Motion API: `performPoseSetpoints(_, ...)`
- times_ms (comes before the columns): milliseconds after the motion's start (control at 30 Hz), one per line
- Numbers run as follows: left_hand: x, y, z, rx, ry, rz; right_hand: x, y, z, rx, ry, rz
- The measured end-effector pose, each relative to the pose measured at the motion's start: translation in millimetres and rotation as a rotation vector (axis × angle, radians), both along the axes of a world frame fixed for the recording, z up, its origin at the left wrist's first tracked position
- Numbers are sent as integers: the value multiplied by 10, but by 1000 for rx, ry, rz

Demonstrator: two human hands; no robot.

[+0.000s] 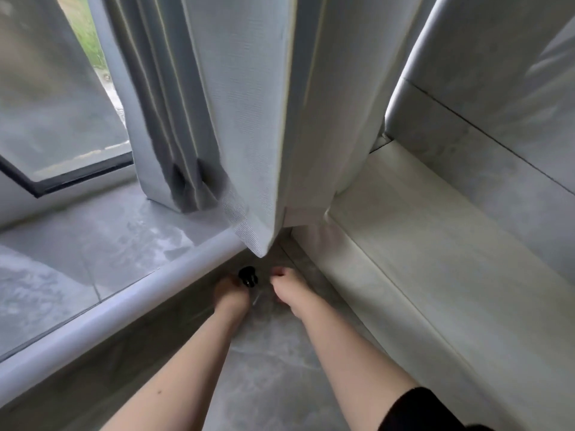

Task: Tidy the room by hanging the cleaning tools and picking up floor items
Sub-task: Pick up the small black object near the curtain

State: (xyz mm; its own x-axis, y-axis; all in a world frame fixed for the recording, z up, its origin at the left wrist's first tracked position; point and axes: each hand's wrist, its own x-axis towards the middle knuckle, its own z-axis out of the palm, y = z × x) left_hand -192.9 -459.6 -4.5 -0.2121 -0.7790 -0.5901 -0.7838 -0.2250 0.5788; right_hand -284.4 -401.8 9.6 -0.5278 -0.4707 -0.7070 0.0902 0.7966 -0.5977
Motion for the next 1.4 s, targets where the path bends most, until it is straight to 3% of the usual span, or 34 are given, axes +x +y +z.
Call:
performPoseSetpoints(267,-108,-159,-344,21,139,277,-100,-200,-243,-32,296,321)
performPoseSetpoints(567,-37,-183,-388,40,177,264,-98,-247,-385,-9,454,464)
performPoseSetpoints(800,32,-138,-377,36,149,181,10,-207,-452,23,423,332)
performPoseSetpoints(1033,41,-37,-319,48,236,197,-55,35,-413,-128,258,185)
performPoseSetpoints(1200,248,320,96,77,273,200,98,376,-4,-82,97,142)
performPoseSetpoints(1400,363,737,1033,137,260,189,205,784,968,-100,-133,-12)
